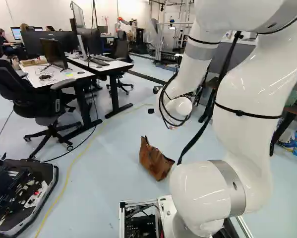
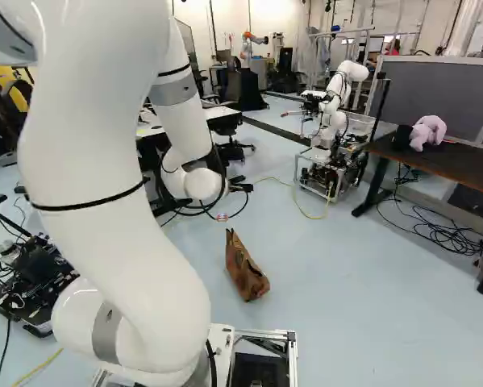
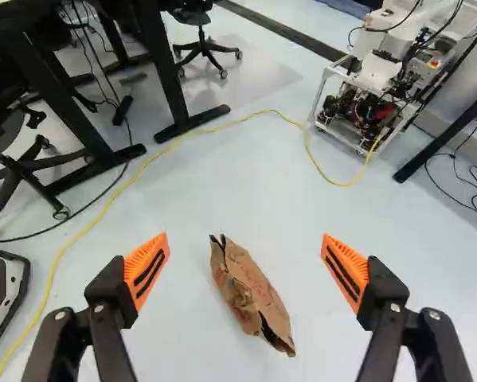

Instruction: Pick up the bag on the ground and place it on the table

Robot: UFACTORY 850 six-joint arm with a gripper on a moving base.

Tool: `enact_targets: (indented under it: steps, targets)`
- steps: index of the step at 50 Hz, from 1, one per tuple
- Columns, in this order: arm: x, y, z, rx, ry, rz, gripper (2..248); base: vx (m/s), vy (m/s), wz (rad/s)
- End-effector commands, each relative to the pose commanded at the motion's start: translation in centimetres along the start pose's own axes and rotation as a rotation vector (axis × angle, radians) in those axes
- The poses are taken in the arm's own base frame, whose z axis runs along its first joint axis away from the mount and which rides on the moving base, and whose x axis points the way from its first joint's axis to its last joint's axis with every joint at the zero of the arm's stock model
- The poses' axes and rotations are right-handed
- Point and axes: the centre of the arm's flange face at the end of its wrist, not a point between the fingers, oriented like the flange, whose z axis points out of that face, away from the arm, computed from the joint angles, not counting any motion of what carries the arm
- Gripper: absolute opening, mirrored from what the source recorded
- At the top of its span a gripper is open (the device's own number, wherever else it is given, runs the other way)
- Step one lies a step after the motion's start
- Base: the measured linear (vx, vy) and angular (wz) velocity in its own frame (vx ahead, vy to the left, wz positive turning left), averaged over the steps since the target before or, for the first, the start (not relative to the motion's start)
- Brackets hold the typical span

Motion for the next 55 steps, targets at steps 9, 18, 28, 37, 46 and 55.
enact_targets:
  steps: [9,18,28,37,46,55]
  targets:
    - [0.1,0.3,2.3,0.005,-0.043,-0.008,247,0.0,0.0,0.0]
    - [0.1,0.6,4.6,0.01,-0.084,-0.016,247,0.0,0.0,0.0]
    - [0.1,0.9,7.2,0.017,-0.124,-0.027,247,0.0,0.0,0.0]
    - [0.0,1.0,9.4,0.025,-0.161,-0.039,247,0.0,0.0,0.0]
    - [-0.1,1.1,11.2,0.028,-0.193,-0.043,247,0.0,0.0,0.0]
    - [-0.3,1.0,13.5,0.03,-0.236,-0.047,247,0.0,0.0,0.0]
